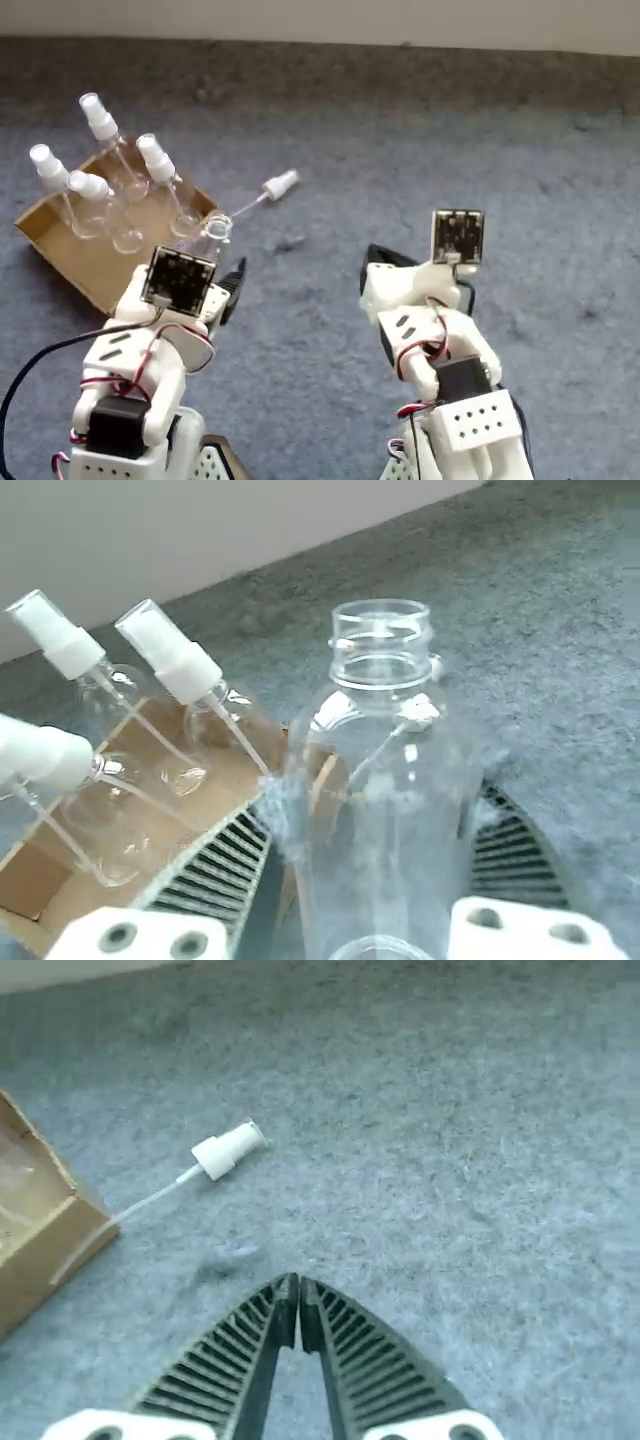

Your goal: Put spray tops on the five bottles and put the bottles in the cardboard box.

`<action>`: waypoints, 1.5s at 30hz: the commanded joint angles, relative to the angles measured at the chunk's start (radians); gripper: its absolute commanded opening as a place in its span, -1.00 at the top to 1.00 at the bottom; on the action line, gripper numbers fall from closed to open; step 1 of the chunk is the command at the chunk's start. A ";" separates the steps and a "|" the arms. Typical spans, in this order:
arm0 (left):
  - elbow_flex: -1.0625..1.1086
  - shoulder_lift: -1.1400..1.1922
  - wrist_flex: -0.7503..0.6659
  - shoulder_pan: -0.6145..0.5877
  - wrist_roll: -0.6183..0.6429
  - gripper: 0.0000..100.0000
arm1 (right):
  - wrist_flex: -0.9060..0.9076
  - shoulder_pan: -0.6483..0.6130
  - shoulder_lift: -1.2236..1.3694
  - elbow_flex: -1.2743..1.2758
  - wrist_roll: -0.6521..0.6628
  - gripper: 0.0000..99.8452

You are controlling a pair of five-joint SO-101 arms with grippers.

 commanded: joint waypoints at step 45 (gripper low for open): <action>0.131 -0.081 -0.161 -0.315 0.157 0.75 | -0.010 -0.220 1.692 -1.520 -0.548 0.41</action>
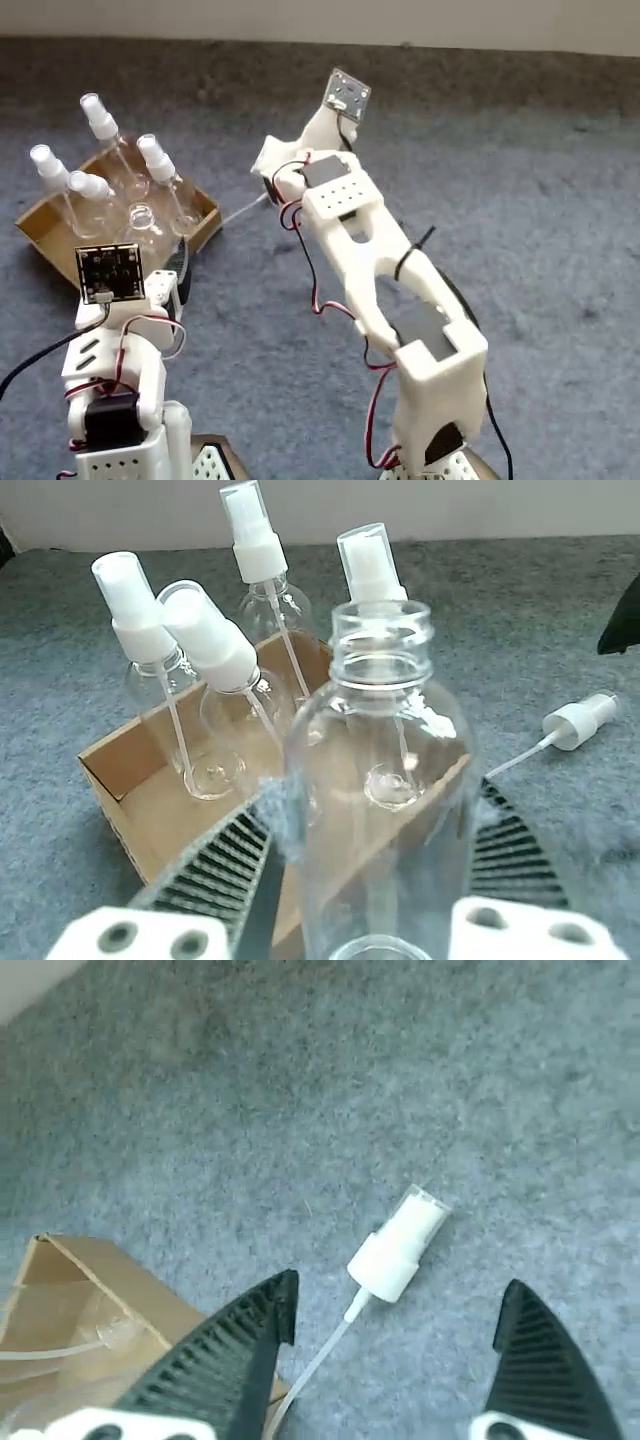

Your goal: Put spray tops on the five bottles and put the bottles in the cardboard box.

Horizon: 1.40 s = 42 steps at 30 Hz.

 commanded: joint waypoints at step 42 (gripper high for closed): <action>0.010 -0.010 -0.060 -0.007 0.006 0.75 | -0.074 0.073 0.565 -0.558 -0.005 0.85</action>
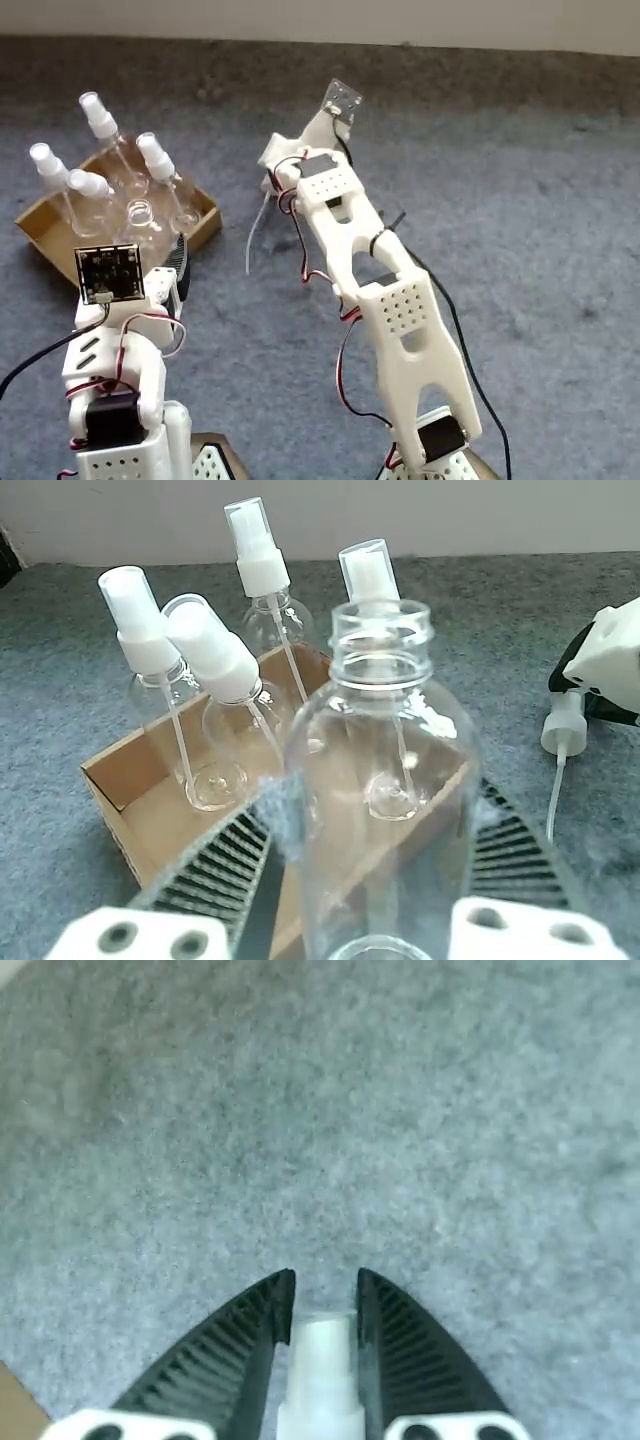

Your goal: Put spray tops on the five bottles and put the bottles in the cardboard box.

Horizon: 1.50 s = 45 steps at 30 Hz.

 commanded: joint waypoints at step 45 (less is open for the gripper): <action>0.018 -0.008 -0.041 -0.005 0.006 0.75 | 0.819 -0.067 0.041 -0.604 0.568 0.36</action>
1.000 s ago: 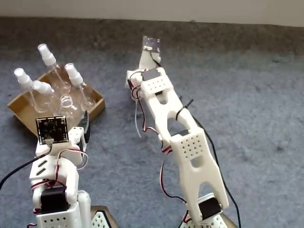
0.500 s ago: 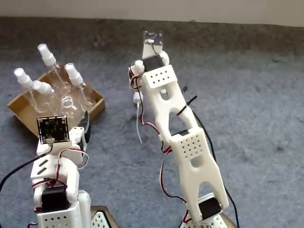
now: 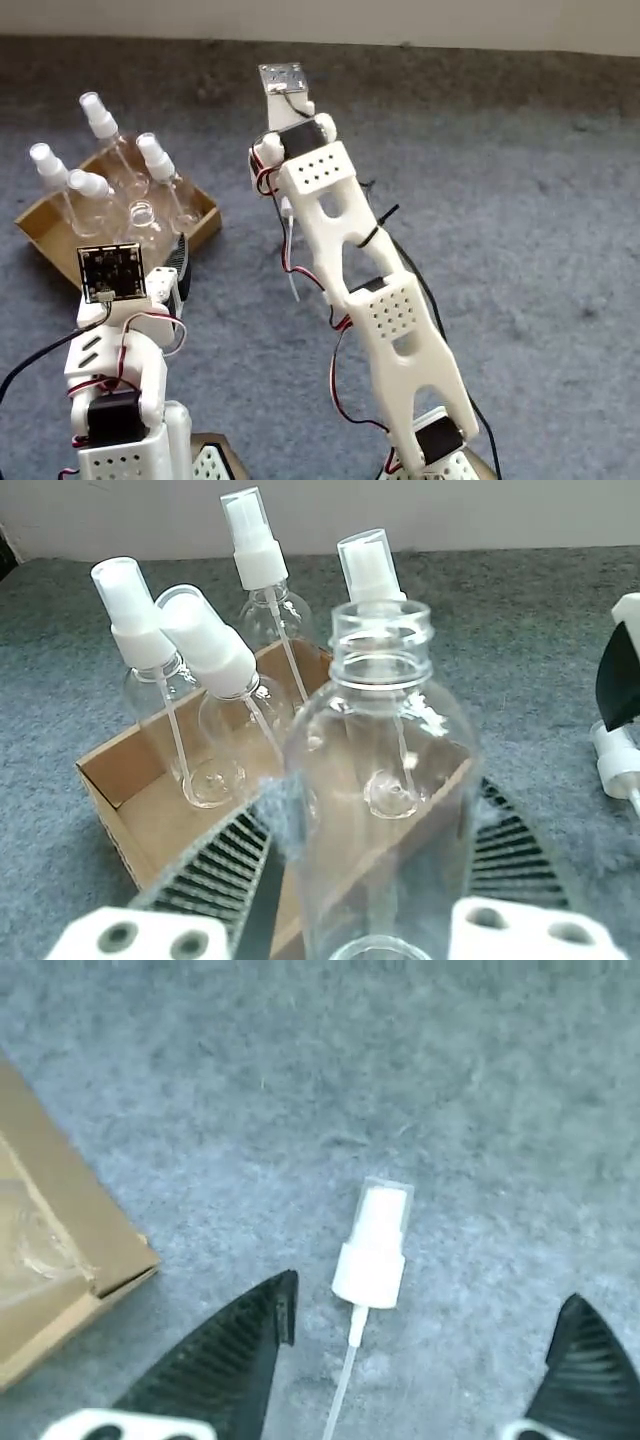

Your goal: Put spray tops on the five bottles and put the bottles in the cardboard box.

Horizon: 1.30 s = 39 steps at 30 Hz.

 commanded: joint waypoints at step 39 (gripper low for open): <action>-0.007 -0.008 -0.021 0.054 0.011 0.75 | 0.150 0.111 0.099 -0.239 0.012 0.87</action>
